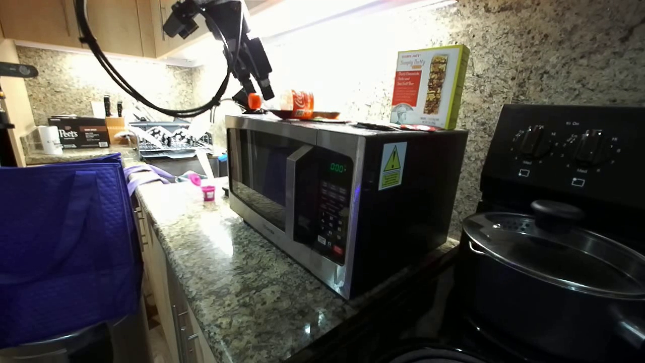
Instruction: Close the microwave door then take the bottle from the top of the microwave and place it on the counter top then close the top of the coffee maker
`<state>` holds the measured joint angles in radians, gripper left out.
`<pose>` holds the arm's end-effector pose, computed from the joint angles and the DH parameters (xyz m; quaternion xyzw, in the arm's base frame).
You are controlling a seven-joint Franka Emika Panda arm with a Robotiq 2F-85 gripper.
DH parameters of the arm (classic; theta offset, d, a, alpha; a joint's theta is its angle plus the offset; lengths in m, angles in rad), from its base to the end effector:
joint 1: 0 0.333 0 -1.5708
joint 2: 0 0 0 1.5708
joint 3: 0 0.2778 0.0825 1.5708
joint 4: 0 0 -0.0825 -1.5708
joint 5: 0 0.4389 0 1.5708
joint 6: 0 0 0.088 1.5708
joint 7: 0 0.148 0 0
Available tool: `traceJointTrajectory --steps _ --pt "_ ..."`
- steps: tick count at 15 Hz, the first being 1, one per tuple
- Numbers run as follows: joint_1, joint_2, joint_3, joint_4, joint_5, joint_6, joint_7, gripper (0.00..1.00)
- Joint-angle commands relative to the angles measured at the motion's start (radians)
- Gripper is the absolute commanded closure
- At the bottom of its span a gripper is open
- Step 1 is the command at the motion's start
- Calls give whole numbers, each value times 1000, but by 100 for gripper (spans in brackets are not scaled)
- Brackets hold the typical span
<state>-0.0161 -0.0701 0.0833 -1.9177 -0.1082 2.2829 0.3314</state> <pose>0.6488 0.0385 0.4784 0.9698 -0.1024 0.2211 0.0068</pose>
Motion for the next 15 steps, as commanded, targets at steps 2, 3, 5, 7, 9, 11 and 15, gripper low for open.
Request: traceJointTrajectory --steps 2,3,5,7,9,11,15 --pt "24 52 -16 52 15 -14 -73 47" --pt "26 58 -17 57 16 -21 -75 53" --pt "31 62 -19 57 9 -24 -65 66" --pt "33 62 -20 53 13 -25 -65 80" --pt "34 53 -21 43 8 -25 -66 86" --pt "33 15 -22 12 6 -19 -73 85" --pt "37 -98 -13 -76 -31 -27 -83 85"
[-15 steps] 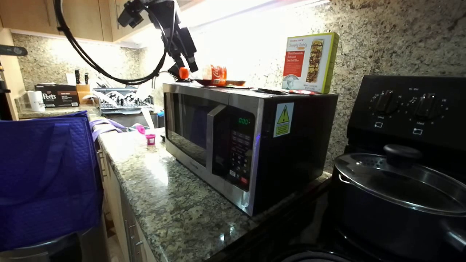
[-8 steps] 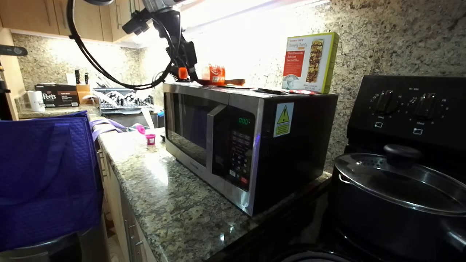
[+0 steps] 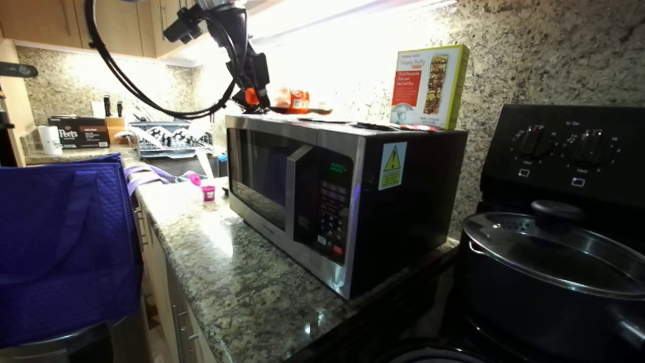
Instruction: Close the microwave door then take the bottle from the top of the microwave and place it on the counter top then close the top of the coffee maker
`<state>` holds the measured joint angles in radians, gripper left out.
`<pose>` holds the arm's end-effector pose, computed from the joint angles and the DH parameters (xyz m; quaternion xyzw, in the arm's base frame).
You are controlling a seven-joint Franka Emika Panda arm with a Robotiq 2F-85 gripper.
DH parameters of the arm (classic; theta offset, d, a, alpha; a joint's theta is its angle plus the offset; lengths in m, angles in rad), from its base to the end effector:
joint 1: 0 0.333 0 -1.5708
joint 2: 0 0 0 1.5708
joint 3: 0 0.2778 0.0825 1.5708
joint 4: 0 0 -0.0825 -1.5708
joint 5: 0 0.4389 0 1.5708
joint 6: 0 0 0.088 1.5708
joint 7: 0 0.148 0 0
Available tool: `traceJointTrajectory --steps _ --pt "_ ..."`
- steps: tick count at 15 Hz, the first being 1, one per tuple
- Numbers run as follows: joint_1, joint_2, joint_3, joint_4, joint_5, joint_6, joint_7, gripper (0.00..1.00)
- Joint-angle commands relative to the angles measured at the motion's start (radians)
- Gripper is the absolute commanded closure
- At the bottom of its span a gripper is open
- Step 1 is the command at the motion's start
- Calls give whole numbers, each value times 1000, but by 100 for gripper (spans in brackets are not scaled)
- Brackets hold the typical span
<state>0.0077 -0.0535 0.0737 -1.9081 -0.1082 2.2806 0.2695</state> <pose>0.6517 0.0477 0.4729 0.9740 -0.0656 0.2164 0.0119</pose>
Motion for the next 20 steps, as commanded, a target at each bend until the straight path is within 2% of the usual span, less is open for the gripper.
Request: traceJointTrajectory --steps 1,3,7,9,12,15,20 --pt "17 -158 3 -119 -54 -45 -21 85" --pt "22 -241 21 -178 -93 -107 -6 85" --pt "52 -394 64 -292 -106 -216 -60 85" --pt "82 -435 86 -326 -108 -266 -118 85" --pt "115 -498 139 -386 -143 -309 -137 85" --pt "157 -520 171 -429 -181 -282 -185 85" --pt "252 -473 172 -429 -159 -288 -365 85"
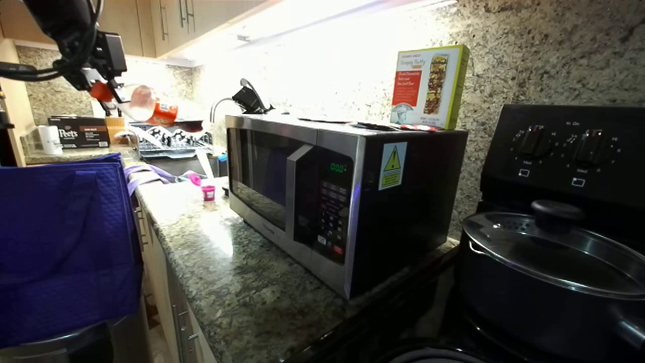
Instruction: Close the microwave door then take the bottle from the top of the microwave and place it on the counter top then close the top of the coffee maker
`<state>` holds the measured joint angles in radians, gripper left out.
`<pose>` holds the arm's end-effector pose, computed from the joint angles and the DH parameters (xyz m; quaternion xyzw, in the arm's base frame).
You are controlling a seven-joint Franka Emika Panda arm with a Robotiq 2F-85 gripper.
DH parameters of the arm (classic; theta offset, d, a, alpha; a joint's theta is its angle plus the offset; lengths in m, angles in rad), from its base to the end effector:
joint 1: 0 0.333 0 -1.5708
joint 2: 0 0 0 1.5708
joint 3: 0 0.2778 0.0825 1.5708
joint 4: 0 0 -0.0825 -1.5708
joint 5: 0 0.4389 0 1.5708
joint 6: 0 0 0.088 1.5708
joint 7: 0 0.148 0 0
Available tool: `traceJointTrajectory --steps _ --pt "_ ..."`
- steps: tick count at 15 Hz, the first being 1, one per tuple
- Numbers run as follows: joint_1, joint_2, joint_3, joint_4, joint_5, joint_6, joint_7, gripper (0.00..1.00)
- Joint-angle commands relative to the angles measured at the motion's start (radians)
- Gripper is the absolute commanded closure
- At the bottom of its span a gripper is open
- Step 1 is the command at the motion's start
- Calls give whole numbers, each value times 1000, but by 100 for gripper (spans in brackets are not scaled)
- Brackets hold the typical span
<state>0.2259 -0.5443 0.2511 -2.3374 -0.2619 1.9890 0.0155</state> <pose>0.4473 0.2022 0.4677 0.9451 0.2534 0.1273 0.1624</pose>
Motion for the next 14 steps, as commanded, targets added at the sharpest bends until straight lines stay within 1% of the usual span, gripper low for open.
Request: traceJointTrajectory --steps 1,2,3,5,7,8,9,12,14 --pt "42 35 -11 9 -15 -5 -155 85" --pt "48 56 -30 17 -14 -1 -215 85" --pt "36 24 -3 0 0 -4 -119 63" --pt "40 44 -16 1 0 -4 -172 63" --pt "39 54 -23 3 0 -4 -187 63" --pt "26 69 -24 1 -42 29 -202 85" --pt "27 82 -36 -4 -62 60 -241 85" --pt "33 163 -94 -17 -104 256 -398 85" --pt "41 228 -144 -20 -69 388 -515 85"
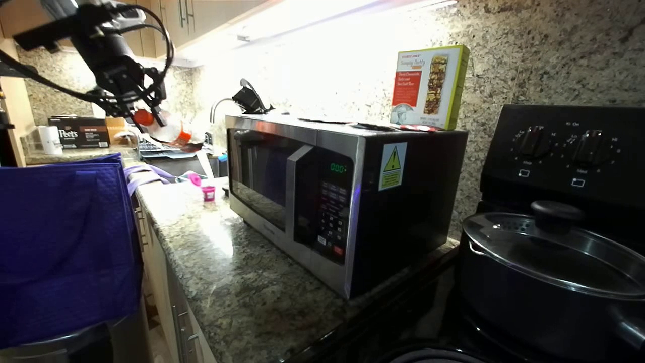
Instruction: Close the microwave door then take the bottle from the top of the microwave and place it on the counter top then close the top of the coffee maker
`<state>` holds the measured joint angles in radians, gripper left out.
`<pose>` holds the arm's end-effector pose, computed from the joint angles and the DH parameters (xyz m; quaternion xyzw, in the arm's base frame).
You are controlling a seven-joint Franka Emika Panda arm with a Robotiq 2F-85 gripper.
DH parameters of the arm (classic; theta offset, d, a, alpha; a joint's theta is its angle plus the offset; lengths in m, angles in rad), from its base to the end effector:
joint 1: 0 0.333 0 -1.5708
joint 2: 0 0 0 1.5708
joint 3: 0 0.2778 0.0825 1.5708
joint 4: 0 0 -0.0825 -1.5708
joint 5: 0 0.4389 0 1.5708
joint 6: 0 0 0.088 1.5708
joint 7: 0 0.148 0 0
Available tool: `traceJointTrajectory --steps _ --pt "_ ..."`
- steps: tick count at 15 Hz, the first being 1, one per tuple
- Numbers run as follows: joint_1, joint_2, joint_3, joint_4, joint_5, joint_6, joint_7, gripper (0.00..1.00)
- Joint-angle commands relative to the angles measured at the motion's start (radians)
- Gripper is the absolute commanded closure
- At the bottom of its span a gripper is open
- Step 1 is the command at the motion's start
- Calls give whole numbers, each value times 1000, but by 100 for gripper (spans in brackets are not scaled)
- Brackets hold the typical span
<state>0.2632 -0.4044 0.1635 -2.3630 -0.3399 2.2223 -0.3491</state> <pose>0.4913 0.1979 0.4134 0.8694 0.4439 0.1301 0.1737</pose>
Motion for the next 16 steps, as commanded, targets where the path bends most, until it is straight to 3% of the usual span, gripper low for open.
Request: traceJointTrajectory --steps 1,4,7,8,12,13,16 --pt "11 122 -80 7 42 207 -217 85" --pt "63 184 -158 -6 213 283 -443 85" --pt "139 198 -236 -23 400 223 -670 85" --pt "46 213 -145 -8 321 247 -552 63" --pt "68 219 -167 -12 383 230 -637 63" --pt "70 219 -168 -12 383 230 -637 85" --pt "47 230 -143 -29 407 227 -627 85"
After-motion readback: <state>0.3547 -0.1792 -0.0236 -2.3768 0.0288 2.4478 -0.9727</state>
